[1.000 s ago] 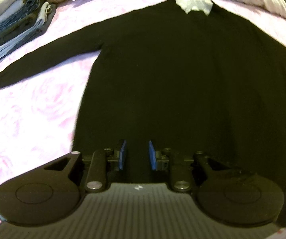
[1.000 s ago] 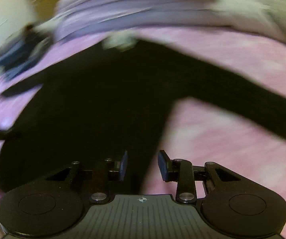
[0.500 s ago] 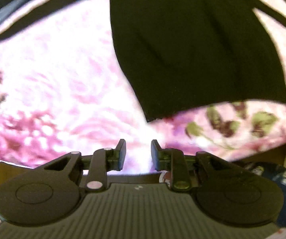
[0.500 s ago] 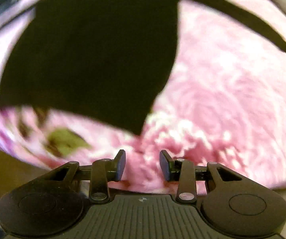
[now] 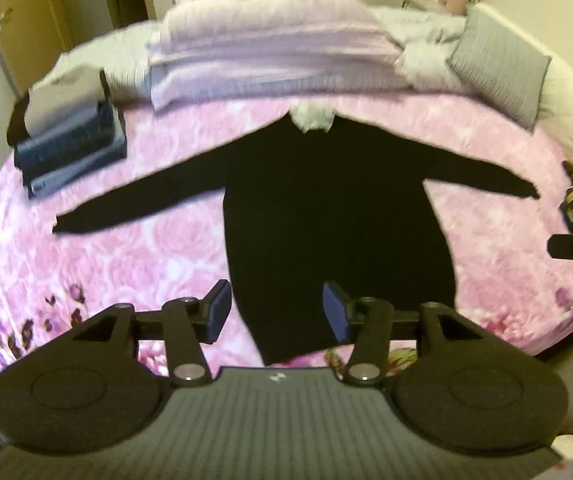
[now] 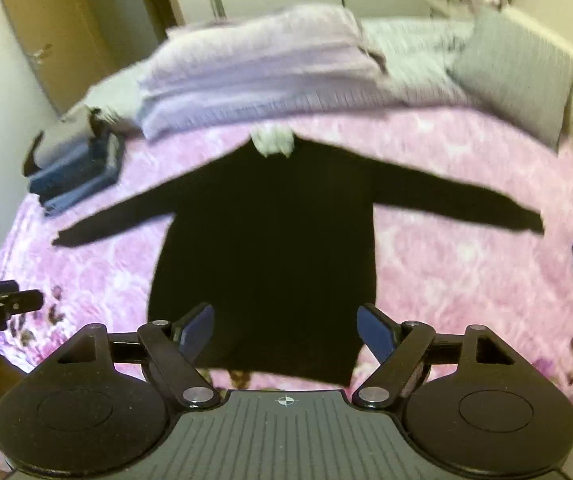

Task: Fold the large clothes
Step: 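Release the sweater and raise both grippers above it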

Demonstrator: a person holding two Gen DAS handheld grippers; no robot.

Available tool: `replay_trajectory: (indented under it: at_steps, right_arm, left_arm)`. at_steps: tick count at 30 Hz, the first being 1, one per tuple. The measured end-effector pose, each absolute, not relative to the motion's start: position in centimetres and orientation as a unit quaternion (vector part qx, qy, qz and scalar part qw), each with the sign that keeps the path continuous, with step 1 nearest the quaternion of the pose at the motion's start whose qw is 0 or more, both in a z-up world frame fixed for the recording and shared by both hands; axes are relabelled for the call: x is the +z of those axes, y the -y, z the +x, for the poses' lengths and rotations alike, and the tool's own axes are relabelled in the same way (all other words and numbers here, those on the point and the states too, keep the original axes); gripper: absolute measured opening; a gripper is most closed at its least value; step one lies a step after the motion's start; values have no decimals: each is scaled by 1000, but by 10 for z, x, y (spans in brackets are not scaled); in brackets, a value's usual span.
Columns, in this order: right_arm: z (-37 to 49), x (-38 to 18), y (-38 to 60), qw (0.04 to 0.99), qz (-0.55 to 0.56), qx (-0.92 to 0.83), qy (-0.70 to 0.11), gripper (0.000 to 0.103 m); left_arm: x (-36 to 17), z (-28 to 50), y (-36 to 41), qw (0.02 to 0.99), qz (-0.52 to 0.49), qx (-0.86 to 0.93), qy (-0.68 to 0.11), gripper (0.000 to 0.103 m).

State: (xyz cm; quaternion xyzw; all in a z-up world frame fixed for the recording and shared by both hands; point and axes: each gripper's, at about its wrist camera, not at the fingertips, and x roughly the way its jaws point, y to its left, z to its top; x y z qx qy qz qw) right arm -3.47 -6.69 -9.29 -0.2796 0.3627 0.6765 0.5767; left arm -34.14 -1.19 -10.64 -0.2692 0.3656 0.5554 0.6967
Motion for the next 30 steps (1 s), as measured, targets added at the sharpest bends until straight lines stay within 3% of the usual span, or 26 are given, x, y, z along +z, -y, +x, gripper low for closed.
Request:
replay_trajectory:
  at_steps: [5, 17, 30]
  right_arm:
    - [-39, -64, 107, 569, -286, 691, -343, 77]
    - [-21, -61, 214, 552, -317, 697, -330, 77]
    - [-17, -58, 250, 543, -319, 708, -318, 77]
  left_arm:
    - [-85, -325, 56, 701, -258, 564, -354, 57]
    - [-78, -306, 156, 691, -265, 567, -361, 60]
    - [-74, -301, 196, 684, -263, 578, -359, 60]
